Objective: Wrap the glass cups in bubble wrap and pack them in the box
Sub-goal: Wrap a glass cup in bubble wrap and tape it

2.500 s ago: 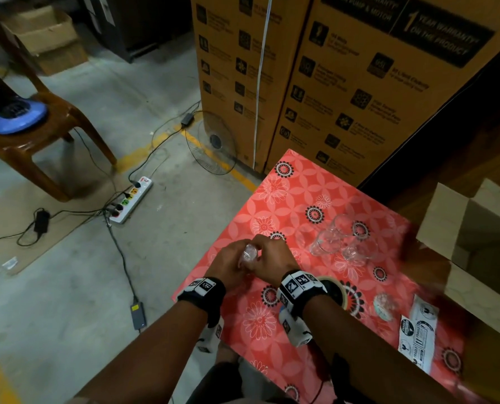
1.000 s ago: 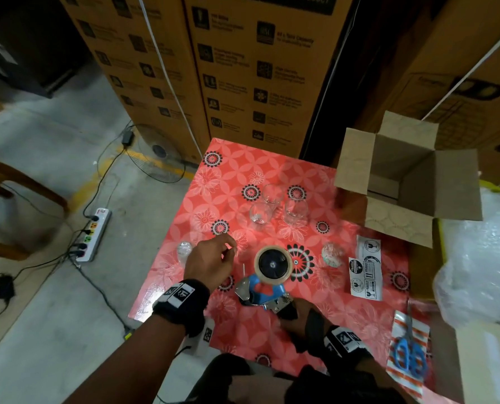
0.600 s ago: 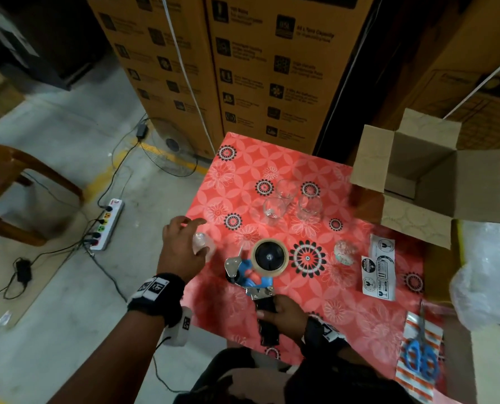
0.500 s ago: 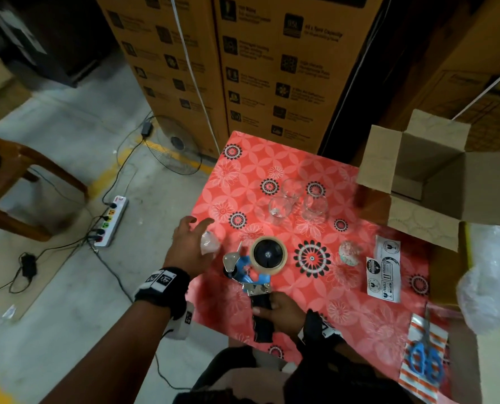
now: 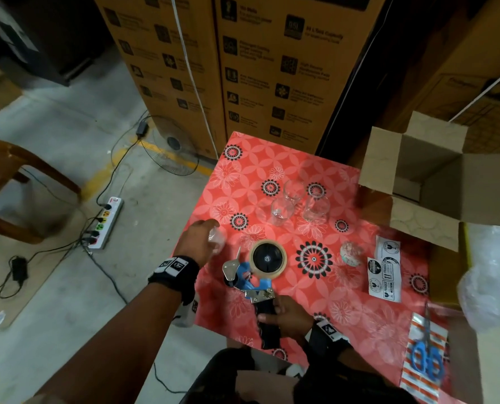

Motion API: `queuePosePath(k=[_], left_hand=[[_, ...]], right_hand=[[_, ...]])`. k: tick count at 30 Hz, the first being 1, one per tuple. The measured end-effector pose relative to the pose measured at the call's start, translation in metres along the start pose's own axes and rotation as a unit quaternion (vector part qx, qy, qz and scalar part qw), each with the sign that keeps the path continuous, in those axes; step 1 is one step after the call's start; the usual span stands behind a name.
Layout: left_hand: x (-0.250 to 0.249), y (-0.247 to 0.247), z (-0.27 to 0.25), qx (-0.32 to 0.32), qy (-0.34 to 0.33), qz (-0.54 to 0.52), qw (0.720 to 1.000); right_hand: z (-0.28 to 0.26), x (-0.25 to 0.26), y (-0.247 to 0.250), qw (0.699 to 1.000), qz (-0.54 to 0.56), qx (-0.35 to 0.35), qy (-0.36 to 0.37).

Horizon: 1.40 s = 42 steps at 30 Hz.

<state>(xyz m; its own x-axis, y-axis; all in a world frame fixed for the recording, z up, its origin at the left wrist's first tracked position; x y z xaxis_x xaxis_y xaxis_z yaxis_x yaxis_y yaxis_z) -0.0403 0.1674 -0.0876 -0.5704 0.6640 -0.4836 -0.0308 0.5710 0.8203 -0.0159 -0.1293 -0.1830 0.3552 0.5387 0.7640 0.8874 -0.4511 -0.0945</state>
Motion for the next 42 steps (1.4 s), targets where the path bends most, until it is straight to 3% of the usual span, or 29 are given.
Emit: queuePosePath(k=[7,14,21,29,36,38,42], left_hand=[[-0.035,0.004,0.047,0.016,-0.03,0.013,0.999],[-0.067,0.007,0.097,0.032,-0.07,0.042,0.996],[-0.075,0.015,0.124,0.041,-0.075,0.038,0.996],[-0.035,0.066,0.101,-0.037,-0.054,0.015,0.998],[-0.004,0.087,0.055,-0.073,-0.018,-0.03,0.997],[0.001,0.083,0.046,-0.069,-0.008,-0.036,0.997],[0.007,0.071,0.032,-0.051,0.007,-0.051,0.997]], right_hand=[[0.006,-0.008,-0.002,0.999,-0.04,-0.016,-0.017],[0.037,-0.06,-0.004,0.998,-0.038,-0.043,-0.034],[0.051,-0.031,-0.018,0.997,-0.039,-0.068,-0.021],[0.079,0.003,-0.067,0.996,0.07,-0.055,0.021],[0.085,0.035,-0.1,0.995,-0.002,-0.085,0.048],[0.082,0.045,-0.104,0.996,-0.004,-0.069,0.052],[0.069,0.057,-0.1,0.996,0.072,0.045,-0.015]])
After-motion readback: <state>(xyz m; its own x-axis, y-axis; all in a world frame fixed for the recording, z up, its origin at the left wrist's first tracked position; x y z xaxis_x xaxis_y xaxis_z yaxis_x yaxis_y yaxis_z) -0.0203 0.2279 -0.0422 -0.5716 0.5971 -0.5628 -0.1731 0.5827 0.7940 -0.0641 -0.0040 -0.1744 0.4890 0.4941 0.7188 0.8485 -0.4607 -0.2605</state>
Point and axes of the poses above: each hand's wrist, its own z-axis towards the middle knuckle, its own y-axis out of the back of the hand, x = y × z, the point moved 4 cm from there along z, towards the middle knuckle, and after that the axes turned 2 degrees about x, right-handed, at the moved point
